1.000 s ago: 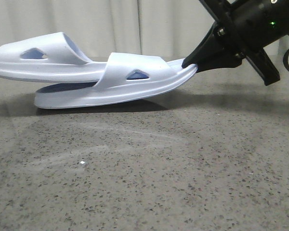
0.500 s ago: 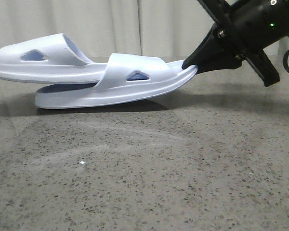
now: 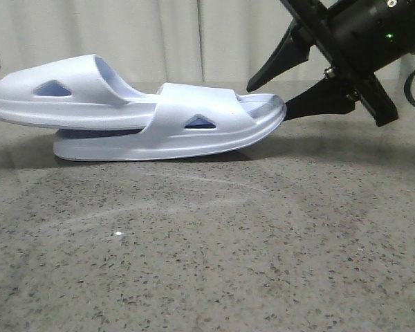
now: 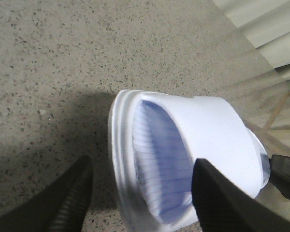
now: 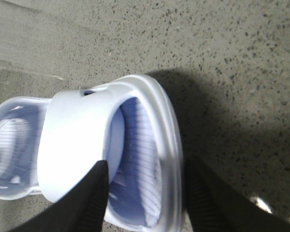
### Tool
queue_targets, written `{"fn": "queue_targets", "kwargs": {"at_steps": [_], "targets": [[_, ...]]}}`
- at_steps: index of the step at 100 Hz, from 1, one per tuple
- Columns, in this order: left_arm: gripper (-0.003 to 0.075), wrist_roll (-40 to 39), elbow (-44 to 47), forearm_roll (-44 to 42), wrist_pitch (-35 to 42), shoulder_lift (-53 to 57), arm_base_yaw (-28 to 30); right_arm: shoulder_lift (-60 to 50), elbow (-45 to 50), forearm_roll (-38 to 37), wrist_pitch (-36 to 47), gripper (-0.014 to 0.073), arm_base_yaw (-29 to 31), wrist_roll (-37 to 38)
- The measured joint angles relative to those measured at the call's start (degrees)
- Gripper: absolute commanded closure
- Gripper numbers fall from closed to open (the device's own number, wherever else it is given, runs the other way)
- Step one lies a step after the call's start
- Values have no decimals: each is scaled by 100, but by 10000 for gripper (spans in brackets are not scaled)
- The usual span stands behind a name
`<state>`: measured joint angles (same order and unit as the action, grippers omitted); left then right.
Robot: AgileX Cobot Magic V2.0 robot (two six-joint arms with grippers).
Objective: Insert blue slippers together front up
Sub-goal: 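Open both grippers and lift them away from the slippers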
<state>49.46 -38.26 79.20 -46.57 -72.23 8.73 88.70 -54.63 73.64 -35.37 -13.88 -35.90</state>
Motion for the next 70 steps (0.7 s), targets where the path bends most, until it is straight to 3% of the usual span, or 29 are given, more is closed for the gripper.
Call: {"fn": "queue_targets", "kwargs": {"at_steps": [70], "targets": [[294, 20, 0, -3, 219, 0, 0, 0, 0, -175, 668, 288, -11, 0]]}}
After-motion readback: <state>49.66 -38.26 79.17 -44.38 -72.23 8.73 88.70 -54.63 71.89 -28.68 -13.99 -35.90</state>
